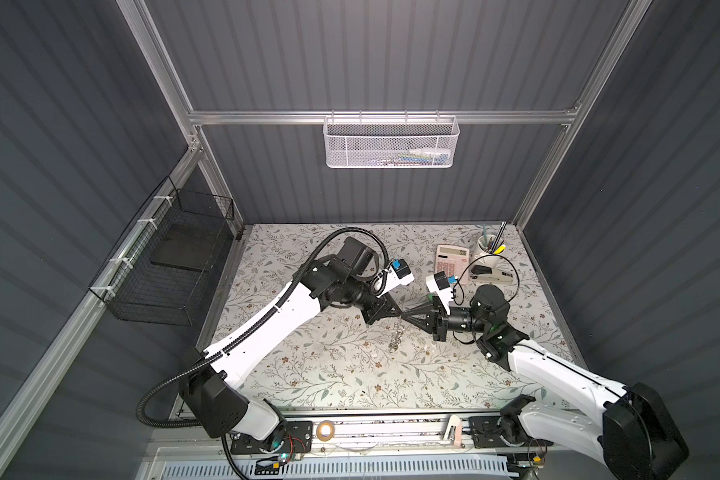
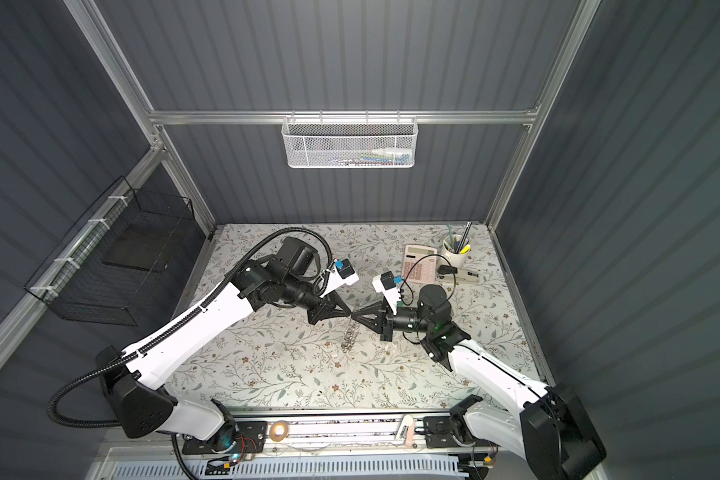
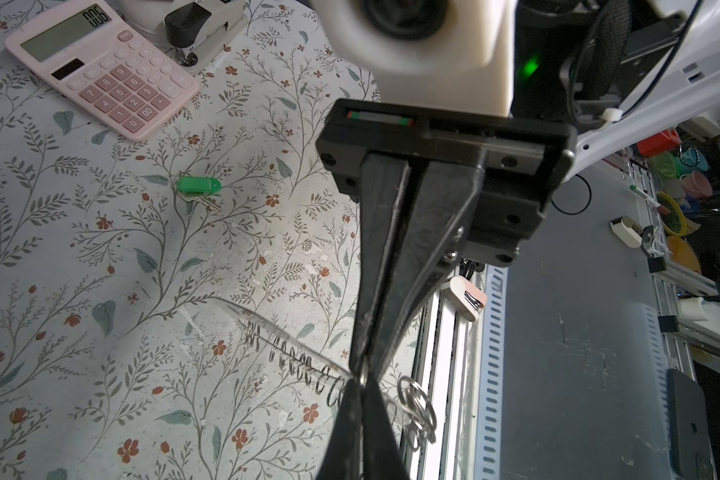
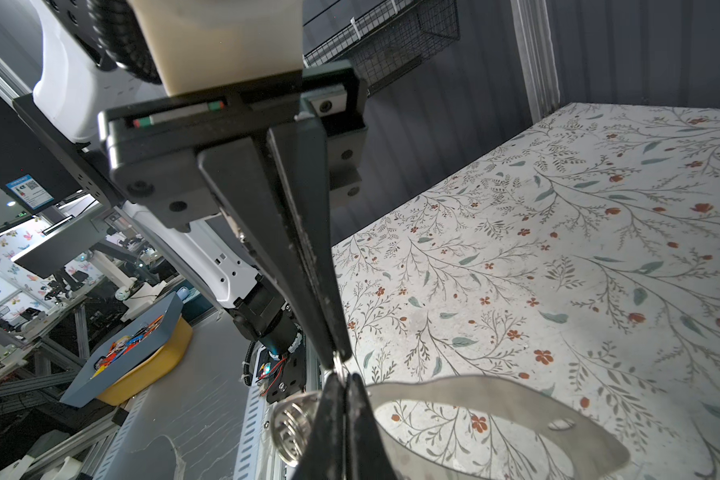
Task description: Put the keys on the keyring
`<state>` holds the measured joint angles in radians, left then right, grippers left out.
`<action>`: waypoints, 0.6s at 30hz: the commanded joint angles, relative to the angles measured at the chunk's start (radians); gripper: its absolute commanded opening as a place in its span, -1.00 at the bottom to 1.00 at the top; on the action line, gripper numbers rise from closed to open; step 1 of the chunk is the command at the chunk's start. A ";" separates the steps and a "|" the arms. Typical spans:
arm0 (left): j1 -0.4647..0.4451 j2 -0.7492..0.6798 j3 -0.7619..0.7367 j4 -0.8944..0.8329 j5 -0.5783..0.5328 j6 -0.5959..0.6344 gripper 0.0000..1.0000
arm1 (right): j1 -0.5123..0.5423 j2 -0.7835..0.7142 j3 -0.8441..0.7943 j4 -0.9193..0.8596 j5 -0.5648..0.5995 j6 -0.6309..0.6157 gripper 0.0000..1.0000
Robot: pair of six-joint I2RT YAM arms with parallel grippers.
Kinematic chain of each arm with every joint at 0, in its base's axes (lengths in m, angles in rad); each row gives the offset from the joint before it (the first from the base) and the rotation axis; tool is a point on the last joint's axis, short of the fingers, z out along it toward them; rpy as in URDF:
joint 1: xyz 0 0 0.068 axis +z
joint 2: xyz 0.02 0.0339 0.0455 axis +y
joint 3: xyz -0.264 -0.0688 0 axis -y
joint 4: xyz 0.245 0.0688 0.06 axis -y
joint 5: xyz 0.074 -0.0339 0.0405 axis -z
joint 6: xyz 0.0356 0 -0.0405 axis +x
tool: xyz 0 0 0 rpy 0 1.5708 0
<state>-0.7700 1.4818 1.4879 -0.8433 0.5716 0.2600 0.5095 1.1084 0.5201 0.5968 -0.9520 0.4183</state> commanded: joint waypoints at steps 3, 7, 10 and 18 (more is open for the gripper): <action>-0.012 0.012 0.016 0.011 0.029 0.014 -1.00 | 0.010 0.004 0.027 0.009 0.011 -0.001 -1.00; -0.012 0.000 -0.001 0.036 0.025 -0.002 -1.00 | 0.009 0.003 0.021 0.019 0.024 0.002 -1.00; -0.012 -0.017 -0.016 0.061 0.016 -0.018 -1.00 | 0.009 0.004 0.013 0.031 0.033 0.006 -1.00; -0.010 -0.046 -0.061 0.142 0.025 -0.094 -0.73 | 0.011 -0.010 -0.004 0.051 0.057 0.008 -1.00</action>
<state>-0.7704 1.4670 1.4536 -0.7647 0.5579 0.2123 0.5125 1.1080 0.5179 0.5980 -0.9176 0.4194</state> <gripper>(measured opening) 0.130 0.049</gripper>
